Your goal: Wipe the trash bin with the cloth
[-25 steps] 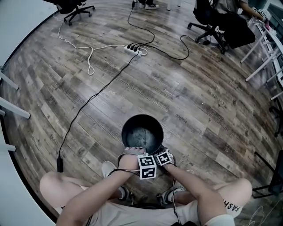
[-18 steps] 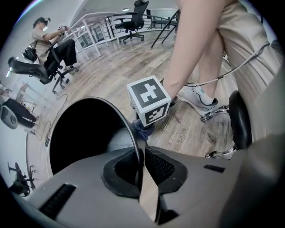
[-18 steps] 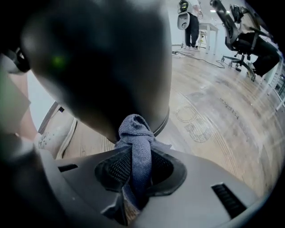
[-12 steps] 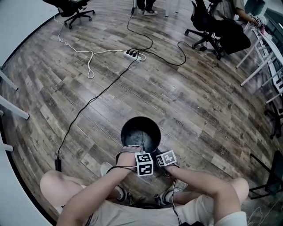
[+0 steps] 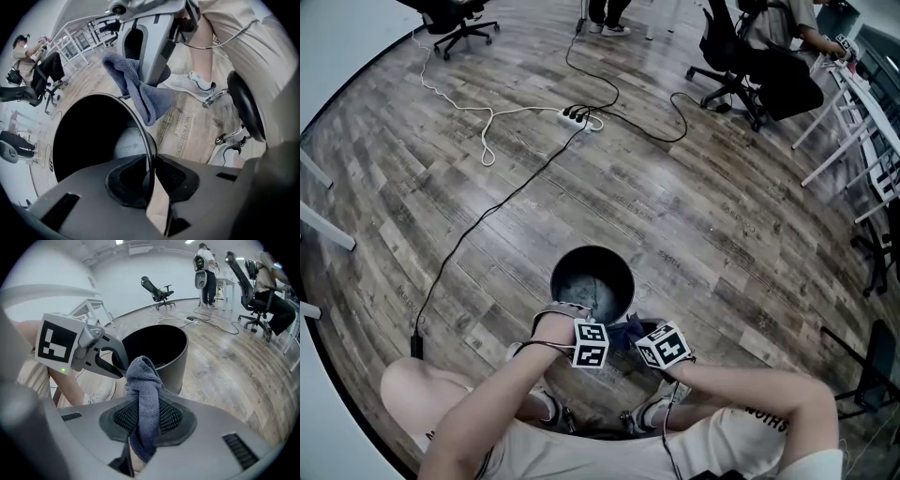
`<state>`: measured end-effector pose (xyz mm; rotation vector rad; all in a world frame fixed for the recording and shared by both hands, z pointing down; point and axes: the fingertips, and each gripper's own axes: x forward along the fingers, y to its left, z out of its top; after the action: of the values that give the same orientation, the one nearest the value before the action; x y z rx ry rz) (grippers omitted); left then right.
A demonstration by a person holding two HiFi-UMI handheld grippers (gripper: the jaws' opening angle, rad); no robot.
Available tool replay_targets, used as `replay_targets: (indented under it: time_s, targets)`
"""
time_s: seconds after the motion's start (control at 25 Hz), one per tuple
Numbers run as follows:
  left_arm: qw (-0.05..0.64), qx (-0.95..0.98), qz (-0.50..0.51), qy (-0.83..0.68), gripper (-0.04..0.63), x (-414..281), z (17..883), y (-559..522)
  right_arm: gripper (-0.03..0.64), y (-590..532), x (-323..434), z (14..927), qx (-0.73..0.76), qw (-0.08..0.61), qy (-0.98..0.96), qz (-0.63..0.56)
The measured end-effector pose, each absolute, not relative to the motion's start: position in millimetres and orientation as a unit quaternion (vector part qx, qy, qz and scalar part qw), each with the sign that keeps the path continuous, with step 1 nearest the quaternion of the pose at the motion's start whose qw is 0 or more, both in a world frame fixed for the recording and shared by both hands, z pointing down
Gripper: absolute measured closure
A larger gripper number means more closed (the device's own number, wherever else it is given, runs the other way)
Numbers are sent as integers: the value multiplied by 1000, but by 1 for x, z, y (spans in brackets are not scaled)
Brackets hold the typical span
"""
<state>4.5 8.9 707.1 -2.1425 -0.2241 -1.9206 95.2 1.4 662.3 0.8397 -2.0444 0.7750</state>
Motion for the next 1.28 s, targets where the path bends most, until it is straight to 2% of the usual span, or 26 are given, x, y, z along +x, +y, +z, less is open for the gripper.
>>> replay_targets:
  time_s: [0.24,0.68,1.0,1.2,1.28]
  targets:
    - [129,-728,-668,-88,566,12,709,16,535,-16,78,693,330,413,-800,285]
    - [93,-744,-659,-59,566,27,707,17,535,-22,88,789,342,462,-776,258]
    - [54,-751,-658,-26,566,33,706,14,534,-28,87,850,350,458,-782,239]
    - [61,-753,-655,-4,565,41,706,11,535,-30,97,876,391,402,-770,304]
    - [65,-754,-654,-3,563,39,706,9,535,-32,96,873,382,402,-770,317]
